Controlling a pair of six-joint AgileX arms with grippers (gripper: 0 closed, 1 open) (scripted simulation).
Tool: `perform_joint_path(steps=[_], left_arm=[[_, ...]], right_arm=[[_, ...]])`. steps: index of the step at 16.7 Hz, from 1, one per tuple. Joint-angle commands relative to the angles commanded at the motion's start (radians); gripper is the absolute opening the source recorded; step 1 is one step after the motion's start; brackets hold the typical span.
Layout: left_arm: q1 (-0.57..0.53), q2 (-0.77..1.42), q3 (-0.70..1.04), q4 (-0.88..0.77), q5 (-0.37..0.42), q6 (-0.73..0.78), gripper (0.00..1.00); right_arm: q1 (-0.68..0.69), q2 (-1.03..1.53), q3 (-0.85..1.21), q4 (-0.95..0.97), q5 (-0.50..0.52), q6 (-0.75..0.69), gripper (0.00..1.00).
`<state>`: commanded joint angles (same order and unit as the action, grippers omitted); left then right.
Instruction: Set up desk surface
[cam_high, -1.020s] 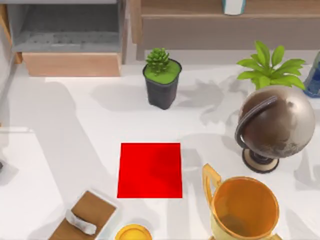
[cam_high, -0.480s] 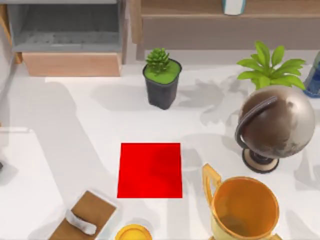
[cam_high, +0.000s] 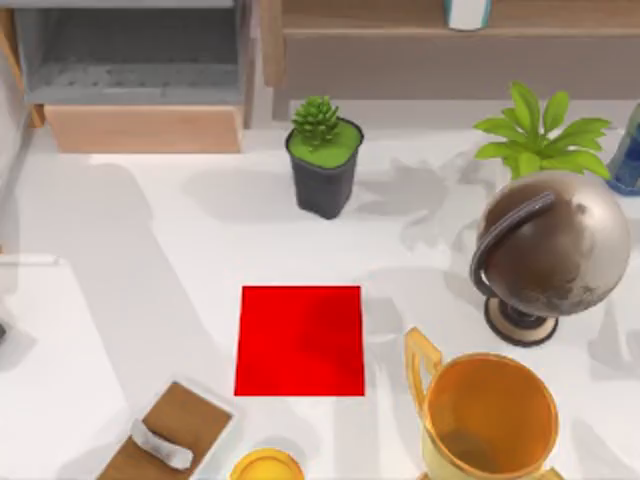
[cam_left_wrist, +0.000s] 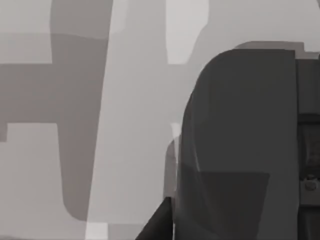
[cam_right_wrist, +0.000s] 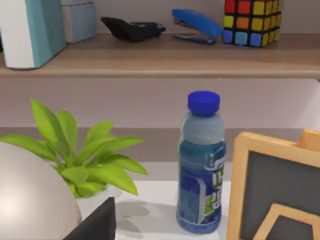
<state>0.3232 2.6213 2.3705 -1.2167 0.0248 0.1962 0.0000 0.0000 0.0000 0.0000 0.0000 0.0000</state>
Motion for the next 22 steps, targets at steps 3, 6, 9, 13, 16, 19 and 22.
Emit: perform_joint_path(steps=[3,6,9,13,16,19,22], left_arm=[[0.0,0.0,0.0,0.0,0.0,0.0,0.0],[0.002,-0.003,0.0,0.0,0.0,0.002,0.0],[0.006,-0.029,0.003,-0.008,-0.002,-0.014,0.0],[0.005,-0.147,-0.038,-0.02,-0.014,-0.091,0.0],[-0.029,-0.265,-0.097,-0.006,-0.026,-0.174,0.0],[-0.11,-0.374,-0.185,0.025,-0.036,-0.272,0.0],[-0.236,-0.456,-0.301,0.067,-0.043,-0.381,0.0]], right_arm=[[0.0,0.0,0.0,0.0,0.0,0.0,1.0],[0.0,0.0,0.0,0.0,0.0,0.0,1.0],[0.0,0.0,0.0,0.0,0.0,0.0,1.0],[0.0,0.0,0.0,0.0,0.0,0.0,1.0],[0.0,0.0,0.0,0.0,0.0,0.0,1.0],[0.0,0.0,0.0,0.0,0.0,0.0,1.0],[0.0,0.0,0.0,0.0,0.0,0.0,1.0]])
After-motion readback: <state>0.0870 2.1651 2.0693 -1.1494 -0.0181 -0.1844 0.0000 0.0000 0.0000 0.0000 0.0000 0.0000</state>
